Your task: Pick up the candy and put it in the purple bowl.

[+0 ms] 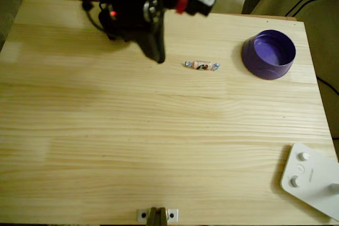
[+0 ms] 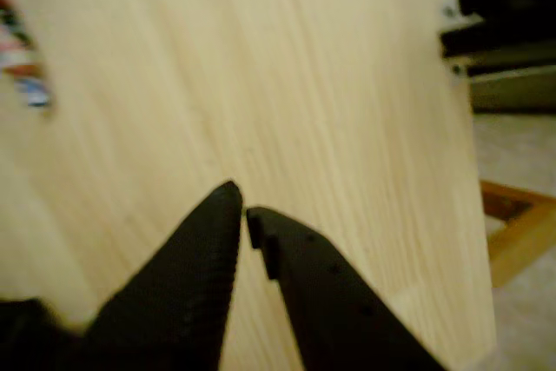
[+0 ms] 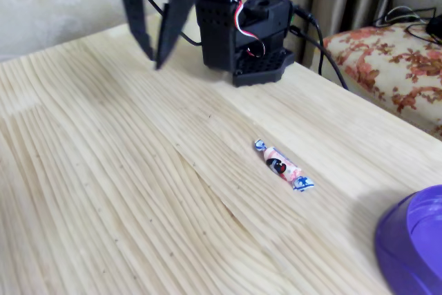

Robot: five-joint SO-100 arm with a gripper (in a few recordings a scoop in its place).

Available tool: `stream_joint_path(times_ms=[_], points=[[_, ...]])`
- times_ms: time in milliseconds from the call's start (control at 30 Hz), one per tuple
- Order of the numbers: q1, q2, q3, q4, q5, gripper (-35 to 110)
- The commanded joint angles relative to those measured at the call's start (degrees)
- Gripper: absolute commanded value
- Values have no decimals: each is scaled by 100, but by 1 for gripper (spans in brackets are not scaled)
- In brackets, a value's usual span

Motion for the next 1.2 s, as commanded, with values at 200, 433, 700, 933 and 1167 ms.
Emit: stream_joint_path(times_ms=[200, 433, 700, 933, 1167], points=[[-2531, -1468, -1881, 334, 2391, 0], [-3340, -2347, -2294, -211, 3586, 0], [-3797, -2839, -1986, -378, 3261, 0], [-3771, -2936, -1318, -1213, 3032, 0], [-3709, -3067, -888, -1397, 3146, 0]])
